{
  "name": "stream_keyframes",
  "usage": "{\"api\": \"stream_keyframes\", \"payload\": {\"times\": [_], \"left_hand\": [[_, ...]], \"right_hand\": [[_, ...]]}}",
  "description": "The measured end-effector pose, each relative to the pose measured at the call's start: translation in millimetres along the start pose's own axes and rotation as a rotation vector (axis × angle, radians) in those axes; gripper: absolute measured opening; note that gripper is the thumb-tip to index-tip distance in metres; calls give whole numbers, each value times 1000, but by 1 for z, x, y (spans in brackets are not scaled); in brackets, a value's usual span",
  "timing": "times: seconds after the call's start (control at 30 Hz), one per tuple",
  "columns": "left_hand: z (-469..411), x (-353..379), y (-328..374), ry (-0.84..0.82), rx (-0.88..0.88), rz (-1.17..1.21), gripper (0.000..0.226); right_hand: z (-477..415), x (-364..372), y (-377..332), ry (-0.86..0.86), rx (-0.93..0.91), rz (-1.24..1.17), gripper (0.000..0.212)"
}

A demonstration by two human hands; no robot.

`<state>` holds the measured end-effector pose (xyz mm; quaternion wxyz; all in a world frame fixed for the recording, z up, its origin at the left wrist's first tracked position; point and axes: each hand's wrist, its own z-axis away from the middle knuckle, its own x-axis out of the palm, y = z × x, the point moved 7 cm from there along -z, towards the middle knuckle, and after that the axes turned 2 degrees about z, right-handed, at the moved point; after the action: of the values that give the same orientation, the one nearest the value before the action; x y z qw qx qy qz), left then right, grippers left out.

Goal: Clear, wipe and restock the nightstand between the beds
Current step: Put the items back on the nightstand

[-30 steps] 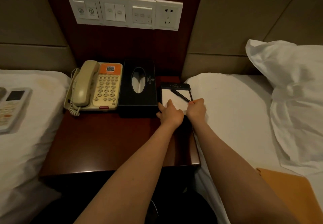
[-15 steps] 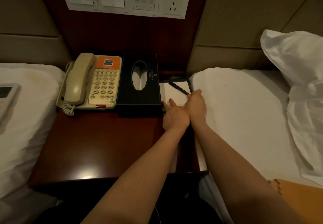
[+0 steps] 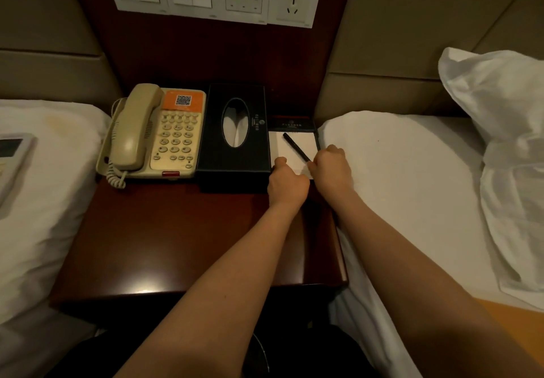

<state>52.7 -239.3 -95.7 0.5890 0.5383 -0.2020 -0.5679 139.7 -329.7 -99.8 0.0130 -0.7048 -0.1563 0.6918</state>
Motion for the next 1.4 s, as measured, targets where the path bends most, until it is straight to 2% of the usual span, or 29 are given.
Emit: {"api": "stream_keyframes", "payload": {"times": [0.13,0.3,0.53,0.63,0.8,0.97,1.17,1.27,1.4], "left_hand": [[3,1,-2,-32,-17,-26,58],[5,-8,-5,-50,-3,-27,57],[17,-31,-3,-31,21,2,47],[21,-49,-6,-1,18,27,45],[33,-89,-16,75,-1,47,36],[48,-142,-32,168,0,63,30],[76,-209,-61,267,-23,64,21],[91,-249,-77,333,-32,57,22],[118,-303,-100,433,-37,48,22]], "right_hand": [[5,5,2,-74,100,-190,25],[9,2,-1,-55,180,-372,27],[23,-9,-9,-77,189,-445,35],[32,-21,-14,-22,201,-476,38],[46,-35,-42,-15,147,-520,31],[70,-43,-102,-59,33,-571,23],[116,-29,-178,-230,-69,-636,19],[134,-22,-213,-315,-125,-635,25],[159,-17,-263,-347,-198,-633,19]]}}
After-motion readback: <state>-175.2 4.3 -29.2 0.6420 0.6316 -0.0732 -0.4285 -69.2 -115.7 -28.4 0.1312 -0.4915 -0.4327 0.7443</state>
